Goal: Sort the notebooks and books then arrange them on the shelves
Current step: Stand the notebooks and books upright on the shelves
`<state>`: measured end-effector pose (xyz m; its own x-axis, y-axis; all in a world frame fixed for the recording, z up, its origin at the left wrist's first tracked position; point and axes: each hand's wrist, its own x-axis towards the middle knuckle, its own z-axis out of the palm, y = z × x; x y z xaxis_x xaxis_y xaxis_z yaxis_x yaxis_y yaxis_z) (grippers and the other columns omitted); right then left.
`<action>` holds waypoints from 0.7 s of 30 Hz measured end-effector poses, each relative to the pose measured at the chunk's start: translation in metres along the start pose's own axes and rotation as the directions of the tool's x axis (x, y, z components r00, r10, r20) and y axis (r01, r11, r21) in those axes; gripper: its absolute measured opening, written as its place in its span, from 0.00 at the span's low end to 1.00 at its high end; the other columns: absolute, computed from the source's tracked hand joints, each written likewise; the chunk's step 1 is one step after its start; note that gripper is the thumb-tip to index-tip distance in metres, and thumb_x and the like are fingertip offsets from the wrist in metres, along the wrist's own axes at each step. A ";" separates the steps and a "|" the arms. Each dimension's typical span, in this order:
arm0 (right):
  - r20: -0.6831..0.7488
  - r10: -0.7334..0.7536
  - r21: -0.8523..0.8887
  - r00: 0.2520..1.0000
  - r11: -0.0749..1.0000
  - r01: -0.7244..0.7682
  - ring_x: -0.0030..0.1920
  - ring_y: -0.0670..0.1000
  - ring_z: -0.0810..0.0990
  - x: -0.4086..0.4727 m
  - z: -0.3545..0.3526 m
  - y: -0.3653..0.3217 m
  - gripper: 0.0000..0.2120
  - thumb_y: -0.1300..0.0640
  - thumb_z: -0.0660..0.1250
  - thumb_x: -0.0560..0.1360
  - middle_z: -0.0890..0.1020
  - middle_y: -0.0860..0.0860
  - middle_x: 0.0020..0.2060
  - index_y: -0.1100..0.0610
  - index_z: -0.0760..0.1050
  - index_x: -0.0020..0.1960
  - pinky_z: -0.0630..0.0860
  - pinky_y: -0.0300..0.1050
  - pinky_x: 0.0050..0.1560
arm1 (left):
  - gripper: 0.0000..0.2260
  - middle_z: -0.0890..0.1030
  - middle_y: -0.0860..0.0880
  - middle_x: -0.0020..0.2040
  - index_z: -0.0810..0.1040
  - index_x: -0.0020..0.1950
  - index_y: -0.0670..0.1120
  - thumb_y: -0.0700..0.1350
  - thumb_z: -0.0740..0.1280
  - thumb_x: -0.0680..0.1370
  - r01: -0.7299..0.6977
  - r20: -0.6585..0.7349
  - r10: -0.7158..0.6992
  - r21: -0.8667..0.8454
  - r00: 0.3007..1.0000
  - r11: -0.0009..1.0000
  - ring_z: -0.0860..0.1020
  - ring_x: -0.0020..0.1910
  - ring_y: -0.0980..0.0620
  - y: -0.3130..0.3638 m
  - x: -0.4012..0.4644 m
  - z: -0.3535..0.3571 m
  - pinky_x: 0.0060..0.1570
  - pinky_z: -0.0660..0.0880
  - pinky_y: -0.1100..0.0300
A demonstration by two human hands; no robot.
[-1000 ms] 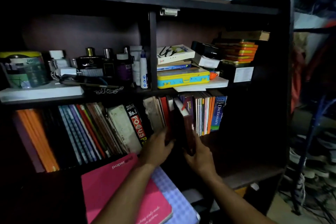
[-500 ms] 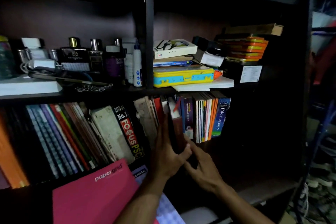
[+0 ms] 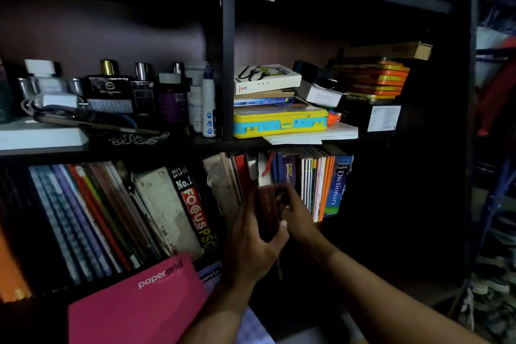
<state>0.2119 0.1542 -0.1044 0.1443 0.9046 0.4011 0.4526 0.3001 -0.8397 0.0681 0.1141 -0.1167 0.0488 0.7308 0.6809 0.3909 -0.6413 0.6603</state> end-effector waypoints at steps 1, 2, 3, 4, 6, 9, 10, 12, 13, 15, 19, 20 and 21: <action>-0.002 0.006 0.074 1.000 0.997 -0.006 0.52 0.52 0.82 -0.001 0.002 0.004 0.17 0.70 0.62 0.79 0.80 0.55 0.55 0.54 0.74 0.63 0.76 0.35 0.45 | 0.36 0.74 0.51 0.69 0.65 0.76 0.50 0.64 0.66 0.72 -0.025 -0.012 0.025 -0.010 1.000 1.000 0.73 0.67 0.56 0.001 0.000 -0.001 0.63 0.69 0.65; 0.006 0.023 0.162 1.000 0.987 -0.023 0.52 0.53 0.82 -0.002 0.004 0.008 0.17 0.70 0.62 0.79 0.81 0.57 0.55 0.54 0.75 0.63 0.77 0.38 0.44 | 0.37 0.71 0.55 0.71 0.61 0.77 0.54 0.64 0.67 0.72 -0.054 -0.017 0.054 -0.017 0.998 0.998 0.69 0.69 0.60 0.001 0.000 -0.002 0.65 0.66 0.68; 0.015 0.017 0.183 1.000 0.983 -0.019 0.51 0.51 0.83 -0.004 0.003 0.012 0.16 0.69 0.63 0.80 0.81 0.57 0.54 0.54 0.75 0.64 0.78 0.40 0.45 | 0.38 0.67 0.60 0.71 0.58 0.78 0.58 0.65 0.68 0.71 -0.080 -0.010 0.080 -0.025 0.997 0.996 0.66 0.69 0.64 0.002 0.000 -0.003 0.65 0.64 0.71; 0.017 0.002 0.205 1.000 0.979 -0.006 0.51 0.50 0.83 -0.005 0.003 0.017 0.16 0.68 0.64 0.80 0.80 0.57 0.55 0.55 0.74 0.65 0.79 0.42 0.47 | 0.39 0.63 0.64 0.71 0.55 0.78 0.62 0.65 0.69 0.71 -0.101 0.010 0.102 -0.032 0.995 0.994 0.64 0.70 0.65 0.002 0.001 -0.004 0.65 0.62 0.71; 0.029 -0.038 0.166 0.999 0.986 0.032 0.60 0.51 0.80 -0.006 0.003 0.026 0.20 0.63 0.65 0.81 0.75 0.56 0.62 0.53 0.72 0.71 0.80 0.47 0.56 | 0.43 0.60 0.67 0.70 0.48 0.78 0.68 0.67 0.70 0.70 -0.119 0.042 0.120 -0.036 0.992 0.992 0.63 0.70 0.66 0.003 0.002 -0.006 0.63 0.63 0.70; 0.007 -0.055 -0.091 0.998 0.994 0.056 0.65 0.51 0.74 -0.001 0.003 0.027 0.21 0.58 0.63 0.83 0.70 0.53 0.65 0.48 0.69 0.75 0.76 0.41 0.63 | 0.47 0.57 0.68 0.68 0.42 0.77 0.72 0.69 0.70 0.68 -0.095 0.106 0.097 -0.030 0.990 0.995 0.60 0.68 0.68 0.002 0.003 -0.007 0.60 0.61 0.74; -0.023 -0.037 -0.119 0.999 0.992 0.034 0.65 0.51 0.73 0.001 0.003 0.025 0.22 0.58 0.63 0.83 0.70 0.53 0.65 0.47 0.68 0.76 0.74 0.38 0.63 | 0.48 0.56 0.67 0.69 0.41 0.77 0.71 0.71 0.70 0.67 -0.085 0.136 0.086 -0.011 0.987 0.996 0.58 0.68 0.71 0.000 0.002 -0.006 0.59 0.59 0.77; -0.061 -0.020 -0.122 0.998 0.992 0.012 0.70 0.53 0.70 0.004 0.004 0.022 0.26 0.60 0.62 0.83 0.67 0.54 0.70 0.47 0.63 0.79 0.71 0.42 0.68 | 0.51 0.54 0.65 0.74 0.42 0.78 0.67 0.75 0.68 0.65 -0.056 0.187 0.048 0.035 0.981 0.998 0.53 0.71 0.72 -0.006 0.000 -0.004 0.63 0.55 0.78; -0.076 -0.017 -0.126 0.997 0.992 0.007 0.72 0.54 0.68 0.006 0.003 0.021 0.28 0.60 0.62 0.82 0.65 0.55 0.73 0.47 0.61 0.80 0.69 0.47 0.72 | 0.51 0.54 0.61 0.77 0.44 0.80 0.64 0.76 0.67 0.65 -0.042 0.202 0.032 0.045 0.979 0.998 0.54 0.74 0.67 -0.009 -0.001 -0.002 0.67 0.57 0.73; -0.108 0.031 -0.178 0.994 0.983 -0.050 0.76 0.57 0.63 0.011 0.001 0.023 0.31 0.58 0.65 0.81 0.60 0.56 0.76 0.47 0.58 0.81 0.64 0.55 0.75 | 0.49 0.56 0.58 0.78 0.50 0.81 0.60 0.75 0.67 0.66 -0.009 0.240 0.000 0.039 0.971 0.999 0.60 0.76 0.58 -0.013 -0.001 0.001 0.69 0.63 0.63; -0.089 0.047 -0.325 0.995 0.943 -0.073 0.76 0.60 0.61 0.015 -0.010 0.015 0.32 0.57 0.67 0.79 0.65 0.60 0.75 0.51 0.59 0.80 0.61 0.59 0.76 | 0.43 0.63 0.56 0.73 0.59 0.79 0.56 0.70 0.66 0.68 0.042 0.260 -0.051 0.038 0.964 0.998 0.67 0.70 0.56 -0.012 -0.001 0.003 0.60 0.66 0.65; -0.074 0.003 -0.341 0.997 0.939 -0.028 0.74 0.59 0.65 0.015 -0.013 0.012 0.30 0.58 0.68 0.79 0.69 0.59 0.73 0.53 0.62 0.79 0.65 0.56 0.74 | 0.42 0.64 0.55 0.72 0.60 0.79 0.56 0.70 0.65 0.68 0.049 0.259 -0.057 0.037 0.964 0.998 0.67 0.68 0.57 -0.012 -0.001 0.003 0.58 0.66 0.67; -0.067 -0.027 -0.347 0.997 0.938 0.002 0.72 0.58 0.70 0.016 -0.017 0.010 0.28 0.59 0.68 0.79 0.73 0.58 0.70 0.54 0.66 0.77 0.70 0.52 0.70 | 0.42 0.64 0.56 0.72 0.60 0.79 0.56 0.70 0.64 0.68 0.055 0.263 -0.061 0.030 0.963 0.998 0.67 0.67 0.59 -0.011 0.000 0.004 0.56 0.65 0.71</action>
<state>0.2334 0.1664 -0.1006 0.1906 0.8737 0.4477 0.7305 0.1784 -0.6592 0.0670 0.1220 -0.1255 0.2649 0.8042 0.5321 0.4208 -0.5929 0.6866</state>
